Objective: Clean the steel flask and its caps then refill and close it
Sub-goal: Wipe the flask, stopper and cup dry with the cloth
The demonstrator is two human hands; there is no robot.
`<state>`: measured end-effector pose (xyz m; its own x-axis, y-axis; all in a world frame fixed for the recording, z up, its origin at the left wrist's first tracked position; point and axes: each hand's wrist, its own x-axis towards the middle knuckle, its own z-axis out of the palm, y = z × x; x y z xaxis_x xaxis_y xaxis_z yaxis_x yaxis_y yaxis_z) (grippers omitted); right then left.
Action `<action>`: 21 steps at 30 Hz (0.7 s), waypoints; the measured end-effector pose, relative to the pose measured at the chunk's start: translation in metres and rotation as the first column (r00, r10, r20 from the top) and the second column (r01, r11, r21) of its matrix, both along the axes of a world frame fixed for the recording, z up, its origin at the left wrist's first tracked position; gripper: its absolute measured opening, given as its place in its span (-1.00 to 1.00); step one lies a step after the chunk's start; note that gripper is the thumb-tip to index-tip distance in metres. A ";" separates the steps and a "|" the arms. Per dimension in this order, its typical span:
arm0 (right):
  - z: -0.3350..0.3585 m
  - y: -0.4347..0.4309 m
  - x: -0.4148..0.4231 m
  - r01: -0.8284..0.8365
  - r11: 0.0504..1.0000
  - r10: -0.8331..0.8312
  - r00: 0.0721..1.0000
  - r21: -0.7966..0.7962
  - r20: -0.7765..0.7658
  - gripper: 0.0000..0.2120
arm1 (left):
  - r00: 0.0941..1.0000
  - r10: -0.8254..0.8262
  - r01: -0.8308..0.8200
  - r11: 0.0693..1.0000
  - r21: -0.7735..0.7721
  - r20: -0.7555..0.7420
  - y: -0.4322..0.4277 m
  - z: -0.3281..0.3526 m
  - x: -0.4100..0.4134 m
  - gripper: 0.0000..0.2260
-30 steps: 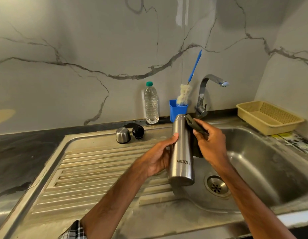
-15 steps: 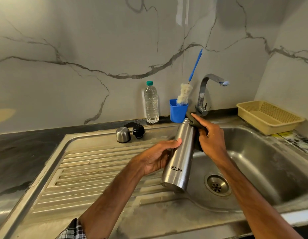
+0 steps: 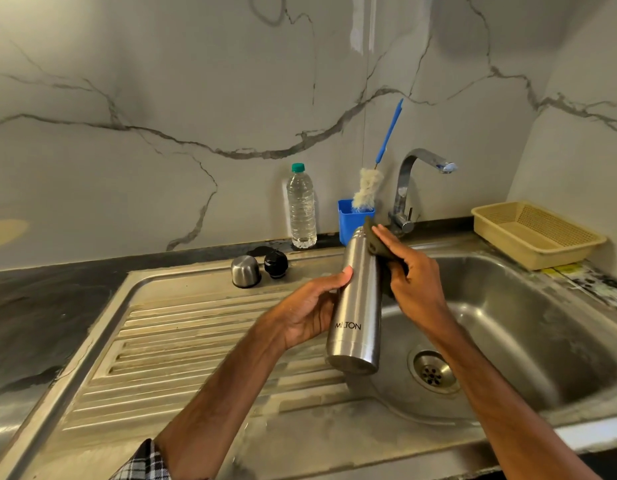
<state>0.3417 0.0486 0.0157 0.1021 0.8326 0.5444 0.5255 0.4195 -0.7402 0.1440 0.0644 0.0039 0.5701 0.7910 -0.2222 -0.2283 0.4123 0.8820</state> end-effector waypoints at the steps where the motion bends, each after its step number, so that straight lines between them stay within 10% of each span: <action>1: -0.002 -0.005 -0.002 -0.034 0.999 0.033 0.999 0.012 0.018 -0.28 | 1.000 0.023 -0.023 1.000 -0.008 0.013 0.000 0.000 0.000 -0.51; 21: -0.004 -0.032 -0.011 -0.193 0.981 0.191 0.979 0.022 0.078 -0.26 | 0.992 0.122 -0.123 0.992 0.024 0.011 0.005 0.005 -0.007 -0.51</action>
